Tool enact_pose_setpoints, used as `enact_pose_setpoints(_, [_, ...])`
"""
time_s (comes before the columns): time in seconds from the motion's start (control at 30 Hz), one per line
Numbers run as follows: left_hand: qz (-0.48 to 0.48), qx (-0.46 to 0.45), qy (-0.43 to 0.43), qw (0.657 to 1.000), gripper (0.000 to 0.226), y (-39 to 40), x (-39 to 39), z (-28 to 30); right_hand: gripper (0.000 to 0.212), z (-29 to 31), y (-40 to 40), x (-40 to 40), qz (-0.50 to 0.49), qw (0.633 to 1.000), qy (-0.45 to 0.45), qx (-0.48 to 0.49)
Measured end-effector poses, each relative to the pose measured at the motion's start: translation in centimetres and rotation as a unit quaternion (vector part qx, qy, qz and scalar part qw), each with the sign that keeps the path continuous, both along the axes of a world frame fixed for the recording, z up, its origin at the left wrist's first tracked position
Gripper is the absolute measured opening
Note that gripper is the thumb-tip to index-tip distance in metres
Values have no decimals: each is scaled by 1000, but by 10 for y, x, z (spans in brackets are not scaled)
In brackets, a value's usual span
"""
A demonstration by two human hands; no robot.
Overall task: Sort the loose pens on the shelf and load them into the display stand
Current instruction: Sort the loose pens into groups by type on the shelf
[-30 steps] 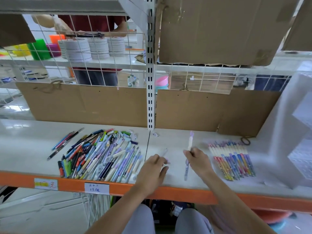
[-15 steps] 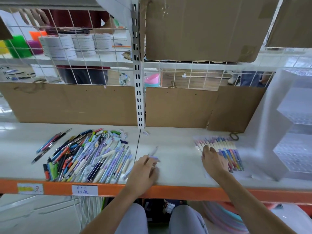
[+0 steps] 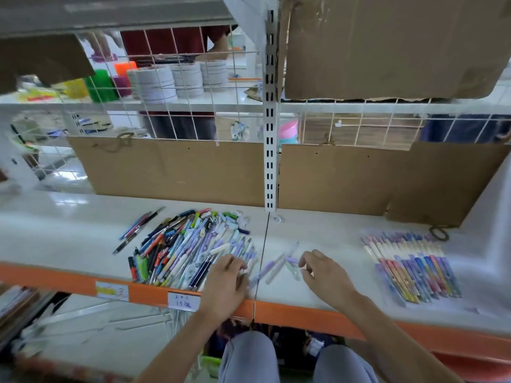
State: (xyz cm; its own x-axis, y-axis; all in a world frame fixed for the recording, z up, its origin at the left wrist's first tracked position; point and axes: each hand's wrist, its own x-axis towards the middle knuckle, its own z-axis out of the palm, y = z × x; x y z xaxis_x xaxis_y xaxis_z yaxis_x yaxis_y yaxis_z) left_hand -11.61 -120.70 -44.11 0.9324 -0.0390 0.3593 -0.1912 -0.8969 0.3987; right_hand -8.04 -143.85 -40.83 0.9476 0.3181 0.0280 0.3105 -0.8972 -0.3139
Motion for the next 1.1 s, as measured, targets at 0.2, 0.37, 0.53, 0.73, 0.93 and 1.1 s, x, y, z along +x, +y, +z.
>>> enact_pose_setpoints(0.2, [99, 27, 44, 994, 27, 36, 1, 8, 24, -3, 40, 0, 75, 997, 13, 5])
enact_pose_setpoints(0.37, [103, 49, 64, 991, 31, 47, 2, 6, 27, -8, 55, 1, 124, 992, 25, -17])
enact_pose_setpoints(0.53, [90, 46, 54, 993, 23, 42, 3, 6, 22, 3, 70, 8, 77, 996, 23, -24])
enact_pose_setpoints(0.73, [93, 10, 56, 994, 22, 37, 2, 4, 31, 4, 103, 19, 1, 998, 64, -14])
enact_pose_setpoints(0.93, [90, 10, 55, 994, 22, 39, 2, 3, 39, 4, 103, 27, -42, 991, 125, 3])
enact_pose_setpoints(1.1, [92, 9, 52, 994, 22, 39, 2, 2, 33, 4, 86, 28, -100, 976, 158, 112])
